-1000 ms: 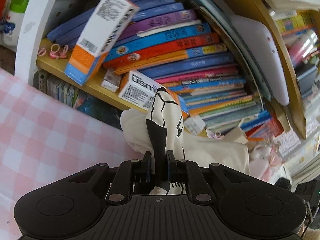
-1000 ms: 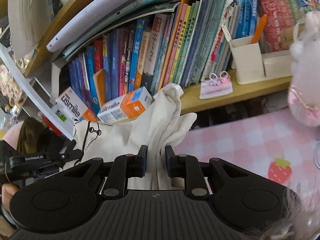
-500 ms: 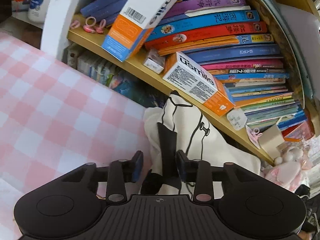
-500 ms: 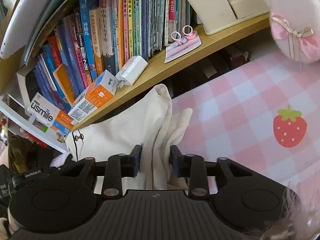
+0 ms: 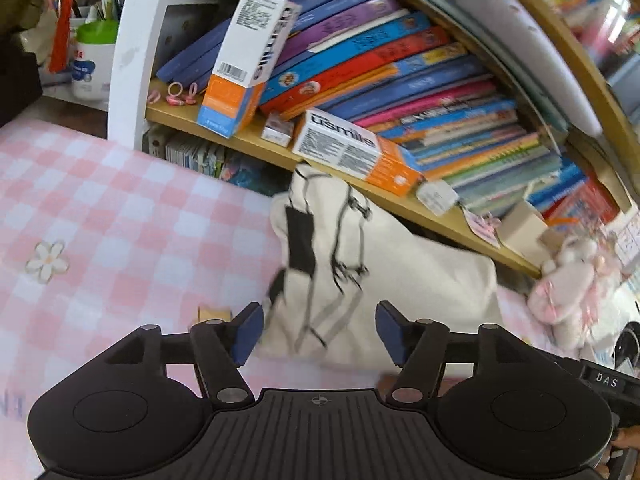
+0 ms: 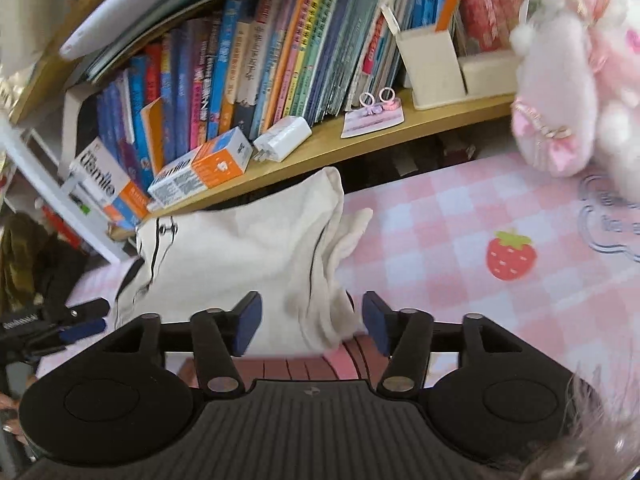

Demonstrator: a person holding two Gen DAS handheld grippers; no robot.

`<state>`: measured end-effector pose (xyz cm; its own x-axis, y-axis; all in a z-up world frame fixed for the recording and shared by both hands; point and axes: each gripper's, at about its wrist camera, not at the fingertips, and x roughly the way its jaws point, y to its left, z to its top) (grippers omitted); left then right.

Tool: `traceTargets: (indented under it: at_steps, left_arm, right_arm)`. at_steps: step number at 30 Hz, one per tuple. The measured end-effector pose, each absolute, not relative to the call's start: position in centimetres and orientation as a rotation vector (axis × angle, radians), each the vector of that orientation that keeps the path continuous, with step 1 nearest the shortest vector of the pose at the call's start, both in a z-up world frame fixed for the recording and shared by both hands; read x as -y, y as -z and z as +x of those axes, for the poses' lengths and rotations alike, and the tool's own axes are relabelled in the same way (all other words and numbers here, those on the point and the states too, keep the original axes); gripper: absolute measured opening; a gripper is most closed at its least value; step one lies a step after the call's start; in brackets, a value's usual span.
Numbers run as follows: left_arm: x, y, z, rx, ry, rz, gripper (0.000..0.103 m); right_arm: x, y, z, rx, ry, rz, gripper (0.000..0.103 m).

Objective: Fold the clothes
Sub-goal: 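Lower the folded garment onto the mat and open both tools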

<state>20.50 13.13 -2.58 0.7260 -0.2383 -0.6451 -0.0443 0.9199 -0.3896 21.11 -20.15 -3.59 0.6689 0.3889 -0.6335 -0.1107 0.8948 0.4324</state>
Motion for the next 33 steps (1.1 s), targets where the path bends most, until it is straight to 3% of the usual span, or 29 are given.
traceTargets:
  at_steps: [5,7,17,33]
  left_arm:
    - [-10.5,2.6,17.4,-0.766,0.07,-0.306,0.065]
    - [-9.2,2.4,16.2,-0.766,0.058,-0.247,0.07]
    - [-5.2,1.2,11.1,-0.699,-0.005,-0.117,0.092]
    - [-2.6,2.0,5.1,-0.706,-0.089,-0.146,0.095]
  right_arm:
    - [19.6,2.6,18.1,-0.79,-0.279,0.287,0.063]
    - [19.4,2.3,17.0,-0.792,-0.267,0.245,0.072]
    - [18.6,1.9,12.1,-0.768,-0.212,0.099,0.088]
    - [19.2,2.0,4.8,-0.685,-0.116,0.073,0.1]
